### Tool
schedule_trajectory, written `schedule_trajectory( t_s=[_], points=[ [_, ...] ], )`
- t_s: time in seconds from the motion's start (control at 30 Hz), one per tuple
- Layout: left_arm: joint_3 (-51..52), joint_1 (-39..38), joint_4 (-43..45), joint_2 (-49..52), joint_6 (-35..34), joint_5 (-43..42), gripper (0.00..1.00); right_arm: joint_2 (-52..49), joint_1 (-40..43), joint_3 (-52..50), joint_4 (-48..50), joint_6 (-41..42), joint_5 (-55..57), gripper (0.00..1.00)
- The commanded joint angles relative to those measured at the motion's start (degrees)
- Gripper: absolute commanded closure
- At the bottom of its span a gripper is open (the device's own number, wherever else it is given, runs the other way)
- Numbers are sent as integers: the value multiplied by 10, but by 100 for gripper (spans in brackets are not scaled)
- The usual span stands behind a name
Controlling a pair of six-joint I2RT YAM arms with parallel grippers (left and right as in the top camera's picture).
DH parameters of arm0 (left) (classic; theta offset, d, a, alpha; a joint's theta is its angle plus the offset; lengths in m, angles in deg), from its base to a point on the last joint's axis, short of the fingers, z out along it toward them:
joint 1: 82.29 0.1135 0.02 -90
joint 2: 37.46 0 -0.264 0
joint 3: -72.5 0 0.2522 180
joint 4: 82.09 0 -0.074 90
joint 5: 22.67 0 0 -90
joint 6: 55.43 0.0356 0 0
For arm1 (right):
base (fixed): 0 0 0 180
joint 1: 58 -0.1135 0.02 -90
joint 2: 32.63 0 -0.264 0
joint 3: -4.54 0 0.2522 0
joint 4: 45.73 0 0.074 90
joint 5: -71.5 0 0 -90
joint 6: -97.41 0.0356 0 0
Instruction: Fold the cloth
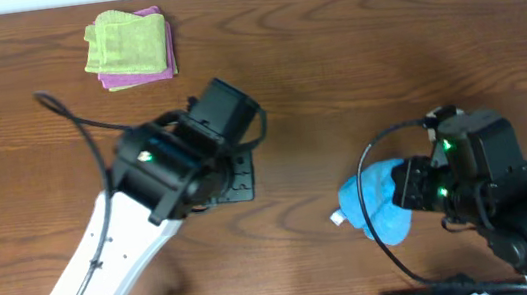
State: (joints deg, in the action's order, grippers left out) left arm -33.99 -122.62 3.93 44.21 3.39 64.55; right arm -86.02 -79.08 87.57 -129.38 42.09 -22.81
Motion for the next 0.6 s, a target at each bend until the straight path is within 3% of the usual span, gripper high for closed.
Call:
schedule_trajectory(
  t_s=[0.0,0.2,0.57],
  points=[
    [40,1,39,3,-6,-1,94,-18,-4,5,49,-33,0,98],
    [134,26,174,3,-5,-113,94,-85,-4,27,148,-51,0,99],
    [252,56,402,24,-27,-207,94,-167,-15,162,169,-96,22,98]
  ],
)
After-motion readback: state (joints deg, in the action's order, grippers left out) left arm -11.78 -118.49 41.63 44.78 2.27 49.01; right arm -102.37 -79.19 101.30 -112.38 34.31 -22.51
